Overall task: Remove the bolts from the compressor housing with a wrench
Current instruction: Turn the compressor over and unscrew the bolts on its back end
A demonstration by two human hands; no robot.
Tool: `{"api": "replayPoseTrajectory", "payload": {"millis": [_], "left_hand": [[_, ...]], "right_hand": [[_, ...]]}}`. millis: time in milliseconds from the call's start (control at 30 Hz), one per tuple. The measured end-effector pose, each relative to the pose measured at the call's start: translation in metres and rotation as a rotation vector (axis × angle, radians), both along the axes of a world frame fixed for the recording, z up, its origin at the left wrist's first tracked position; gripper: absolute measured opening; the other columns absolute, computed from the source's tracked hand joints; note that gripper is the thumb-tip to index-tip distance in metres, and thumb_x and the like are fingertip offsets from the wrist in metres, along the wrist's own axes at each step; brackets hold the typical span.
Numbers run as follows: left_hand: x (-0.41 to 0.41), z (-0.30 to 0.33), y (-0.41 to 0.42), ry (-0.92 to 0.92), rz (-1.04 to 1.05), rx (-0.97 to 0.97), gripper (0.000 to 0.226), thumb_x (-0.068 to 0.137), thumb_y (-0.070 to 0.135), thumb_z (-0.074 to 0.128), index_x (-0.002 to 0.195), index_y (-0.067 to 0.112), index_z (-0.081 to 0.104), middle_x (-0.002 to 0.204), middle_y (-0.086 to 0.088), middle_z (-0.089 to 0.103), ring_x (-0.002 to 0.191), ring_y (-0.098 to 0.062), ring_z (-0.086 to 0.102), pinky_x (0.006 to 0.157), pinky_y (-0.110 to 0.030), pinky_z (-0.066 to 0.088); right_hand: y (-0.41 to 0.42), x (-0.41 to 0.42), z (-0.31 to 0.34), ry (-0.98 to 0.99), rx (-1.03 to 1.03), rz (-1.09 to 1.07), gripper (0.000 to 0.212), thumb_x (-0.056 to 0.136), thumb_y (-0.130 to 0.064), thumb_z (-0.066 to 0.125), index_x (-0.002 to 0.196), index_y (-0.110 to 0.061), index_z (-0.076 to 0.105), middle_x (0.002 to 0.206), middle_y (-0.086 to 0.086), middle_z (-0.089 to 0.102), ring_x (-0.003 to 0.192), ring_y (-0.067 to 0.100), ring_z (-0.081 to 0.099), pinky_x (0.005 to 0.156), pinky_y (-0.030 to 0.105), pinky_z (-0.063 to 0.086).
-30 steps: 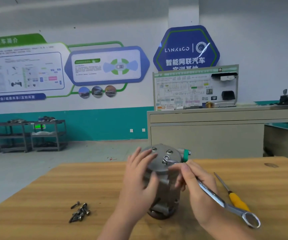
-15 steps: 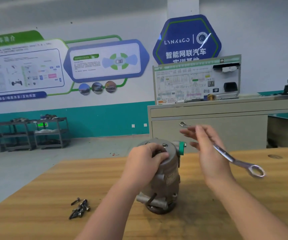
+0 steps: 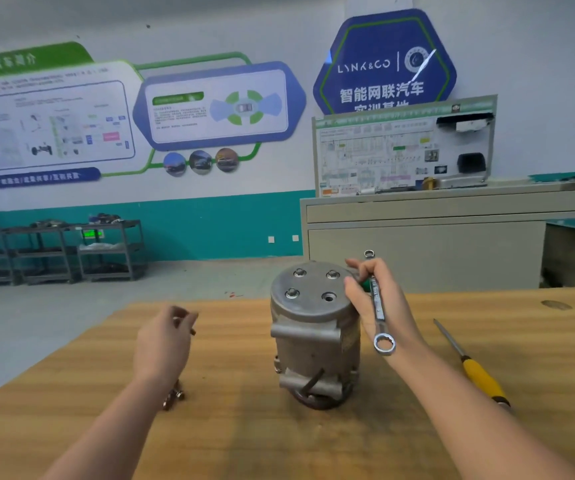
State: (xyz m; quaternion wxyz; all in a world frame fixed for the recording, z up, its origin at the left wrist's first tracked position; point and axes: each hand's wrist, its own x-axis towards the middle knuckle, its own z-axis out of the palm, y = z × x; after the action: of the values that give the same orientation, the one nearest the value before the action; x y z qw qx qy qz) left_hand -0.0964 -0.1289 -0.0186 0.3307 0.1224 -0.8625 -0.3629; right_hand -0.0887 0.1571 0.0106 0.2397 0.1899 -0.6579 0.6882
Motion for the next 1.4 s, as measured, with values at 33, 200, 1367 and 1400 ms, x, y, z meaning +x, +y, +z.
{"api": "replayPoseTrajectory", "payload": {"millis": [33, 200, 1367, 1400], "left_hand": [[-0.002, -0.019, -0.015, -0.128, 0.037, -0.112, 0.025, 0.099, 0.032, 0.051, 0.105, 0.012, 0.065, 0.081, 0.001, 0.067, 0.068, -0.021, 0.060, 0.061, -0.033, 0.050], [-0.016, -0.070, -0.047, -0.420, 0.041, -0.417, 0.036, 0.105, 0.032, 0.031, 0.130, 0.024, 0.056, 0.128, 0.000, 0.063, 0.126, -0.020, 0.051, 0.115, -0.040, 0.019], [0.011, 0.057, 0.128, 0.202, -0.409, -0.614, 0.059, 0.091, 0.059, 0.026, 0.136, 0.031, 0.052, 0.134, 0.007, 0.056, 0.118, -0.018, 0.039, 0.101, -0.035, 0.032], [0.011, 0.058, 0.130, 0.193, -0.365, -0.621, 0.057, 0.092, 0.057, 0.029, 0.139, 0.031, 0.047, 0.136, 0.003, 0.054, 0.120, -0.021, 0.036, 0.101, -0.035, 0.029]], "right_hand": [[0.000, 0.000, 0.000, 0.001, -0.016, 0.005, 0.022, 0.091, 0.003, 0.055, 0.080, -0.010, 0.041, 0.118, -0.003, 0.053, 0.088, -0.019, 0.057, 0.066, 0.002, 0.044], [-0.005, -0.001, -0.003, 0.026, -0.023, -0.039, 0.023, 0.091, 0.004, 0.054, 0.079, -0.011, 0.041, 0.117, -0.002, 0.053, 0.085, -0.022, 0.055, 0.066, 0.001, 0.043], [0.033, 0.019, 0.026, -0.136, -0.219, 0.077, 0.057, 0.086, -0.054, 0.052, 0.065, -0.007, 0.075, 0.061, 0.011, 0.066, 0.046, 0.011, 0.054, 0.038, 0.018, 0.038], [0.031, 0.021, 0.025, -0.158, -0.291, 0.071, 0.049, 0.089, -0.041, 0.057, 0.061, -0.005, 0.074, 0.059, 0.013, 0.066, 0.044, 0.012, 0.054, 0.036, 0.017, 0.038]]}}
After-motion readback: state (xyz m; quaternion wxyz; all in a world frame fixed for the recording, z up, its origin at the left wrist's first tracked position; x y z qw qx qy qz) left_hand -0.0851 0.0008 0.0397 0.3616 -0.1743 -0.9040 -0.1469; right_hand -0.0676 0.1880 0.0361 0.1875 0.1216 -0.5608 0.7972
